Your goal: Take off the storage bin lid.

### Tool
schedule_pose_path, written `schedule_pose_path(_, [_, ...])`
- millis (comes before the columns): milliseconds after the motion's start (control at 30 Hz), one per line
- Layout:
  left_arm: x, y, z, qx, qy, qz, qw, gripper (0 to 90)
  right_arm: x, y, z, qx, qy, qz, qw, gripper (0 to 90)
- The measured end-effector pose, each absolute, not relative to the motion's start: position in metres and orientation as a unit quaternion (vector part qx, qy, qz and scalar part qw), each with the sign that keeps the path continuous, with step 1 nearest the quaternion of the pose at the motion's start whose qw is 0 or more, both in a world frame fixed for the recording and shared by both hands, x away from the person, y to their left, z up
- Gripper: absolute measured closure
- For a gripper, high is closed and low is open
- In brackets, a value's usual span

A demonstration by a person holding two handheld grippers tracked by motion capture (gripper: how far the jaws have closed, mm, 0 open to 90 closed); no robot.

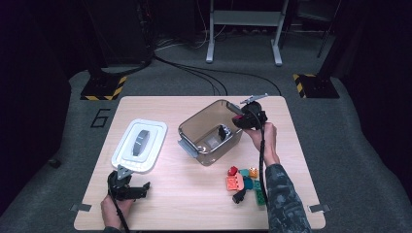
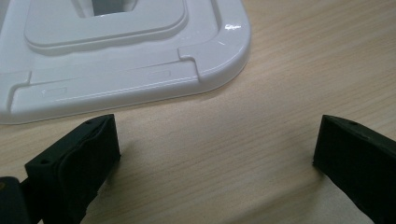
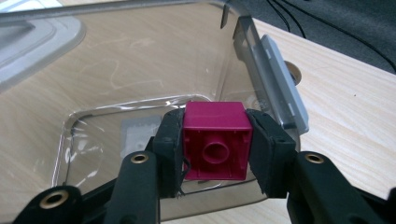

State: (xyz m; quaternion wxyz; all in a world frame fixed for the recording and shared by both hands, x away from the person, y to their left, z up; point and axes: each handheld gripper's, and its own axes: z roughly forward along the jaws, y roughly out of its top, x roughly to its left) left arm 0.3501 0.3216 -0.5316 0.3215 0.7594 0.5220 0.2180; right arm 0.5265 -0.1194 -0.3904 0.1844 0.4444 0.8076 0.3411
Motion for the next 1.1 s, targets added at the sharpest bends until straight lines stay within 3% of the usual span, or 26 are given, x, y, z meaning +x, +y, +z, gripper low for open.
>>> schedule_pose_path(167, [0.35, 0.322, -0.532, 0.759, 0.522, 0.218, 0.322, 0.0, 0.524, -0.12, -0.391, 0.442, 0.808, 0.342, 0.185, 56.1])
schedule_pose_path(633, [0.35, 0.322, -0.532, 0.759, 0.522, 0.218, 0.322, 0.0, 0.501, -0.139, -0.372, 0.449, 0.786, 0.374, 0.202, 23.7])
schedule_pose_path(867, [0.35, 0.322, -0.532, 0.759, 0.522, 0.218, 0.322, 0.0, 0.478, -0.159, -0.374, 0.452, 0.784, 0.376, 0.2, 16.4])
schedule_pose_path(1100, [0.35, 0.322, -0.532, 0.759, 0.522, 0.218, 0.322, 0.0, 0.451, -0.179, -0.398, 0.468, 0.783, 0.364, 0.189, 15.1])
